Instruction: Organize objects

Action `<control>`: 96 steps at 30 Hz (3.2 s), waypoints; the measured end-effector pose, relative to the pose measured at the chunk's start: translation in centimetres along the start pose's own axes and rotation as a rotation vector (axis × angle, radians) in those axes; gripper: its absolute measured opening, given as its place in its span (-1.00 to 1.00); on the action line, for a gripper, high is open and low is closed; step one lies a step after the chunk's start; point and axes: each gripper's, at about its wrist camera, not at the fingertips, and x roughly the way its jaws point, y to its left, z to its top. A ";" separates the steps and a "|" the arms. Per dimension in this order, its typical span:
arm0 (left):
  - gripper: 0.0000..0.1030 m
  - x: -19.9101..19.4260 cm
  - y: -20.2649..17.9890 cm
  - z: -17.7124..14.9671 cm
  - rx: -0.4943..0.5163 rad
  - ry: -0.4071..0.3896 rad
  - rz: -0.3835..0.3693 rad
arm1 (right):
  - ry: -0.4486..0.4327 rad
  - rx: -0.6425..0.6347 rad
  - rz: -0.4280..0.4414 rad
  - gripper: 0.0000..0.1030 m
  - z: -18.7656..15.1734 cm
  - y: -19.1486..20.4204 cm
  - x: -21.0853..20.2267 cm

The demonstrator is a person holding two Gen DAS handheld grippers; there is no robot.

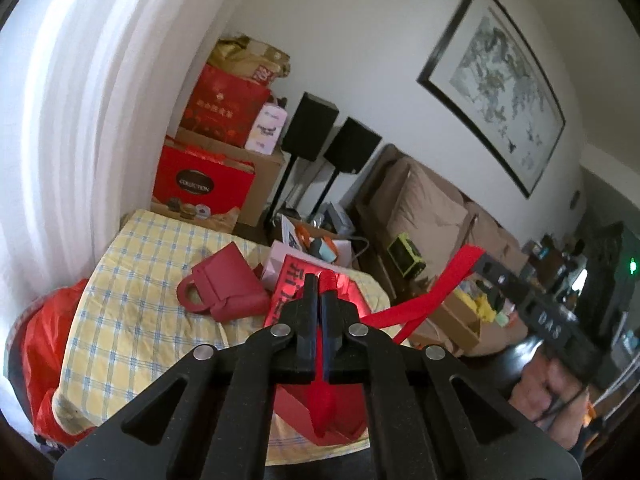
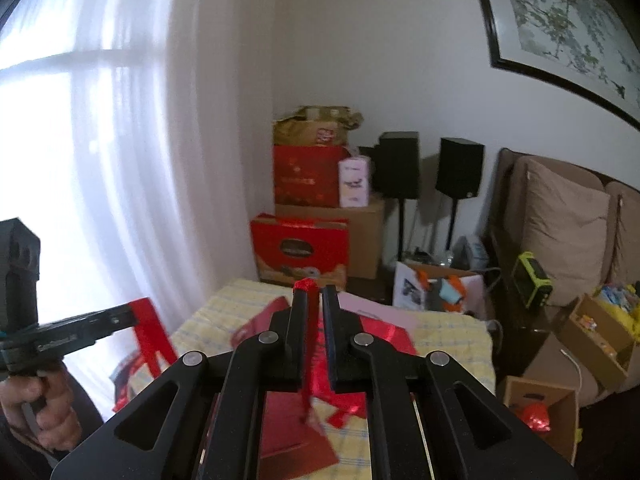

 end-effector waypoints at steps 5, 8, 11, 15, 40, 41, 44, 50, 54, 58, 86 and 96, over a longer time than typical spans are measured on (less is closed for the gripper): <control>-0.98 -1.9 -1.8 0.8 0.041 -0.037 0.167 | -0.051 -0.020 0.009 -0.89 2.0 0.3 -2.1; -0.98 -3.6 -2.9 1.4 0.045 -0.083 0.211 | -0.082 -0.031 -0.011 -0.89 3.1 -0.6 -4.3; -0.98 -5.3 -4.4 1.7 0.049 -0.123 0.182 | -0.108 -0.047 -0.025 -0.89 3.7 -1.2 -6.6; -0.98 -6.1 -6.2 2.0 0.049 -0.143 0.155 | -0.124 -0.052 -0.017 -0.89 4.2 -1.7 -8.7; -0.98 -3.0 -20.2 4.4 0.238 -0.097 0.059 | -0.105 0.035 -0.037 -0.89 3.5 -10.4 -15.7; -0.98 -2.8 -20.8 4.3 0.250 -0.093 0.059 | -0.105 0.040 -0.038 -0.89 3.5 -10.7 -15.7; -0.98 -2.2 -23.0 4.3 0.301 -0.098 0.073 | -0.105 0.058 -0.039 -0.89 3.4 -11.7 -16.0; -0.98 -1.5 -26.6 4.6 0.358 -0.095 0.059 | -0.107 0.075 -0.040 -0.89 3.2 -13.2 -16.5; -0.98 -0.9 -28.6 4.7 0.385 -0.081 0.051 | -0.107 0.092 -0.048 -0.89 3.3 -14.4 -16.8; -0.98 -0.6 -30.2 4.8 0.399 -0.080 0.045 | -0.118 0.125 -0.040 -0.89 2.9 -15.7 -17.9; -0.99 4.7 -38.9 4.0 0.469 0.037 -0.050 | -0.048 0.159 -0.112 -0.89 1.9 -21.5 -21.5; -0.99 8.4 -40.9 3.2 0.501 0.070 -0.031 | -0.013 0.171 -0.176 -0.89 1.7 -24.1 -21.1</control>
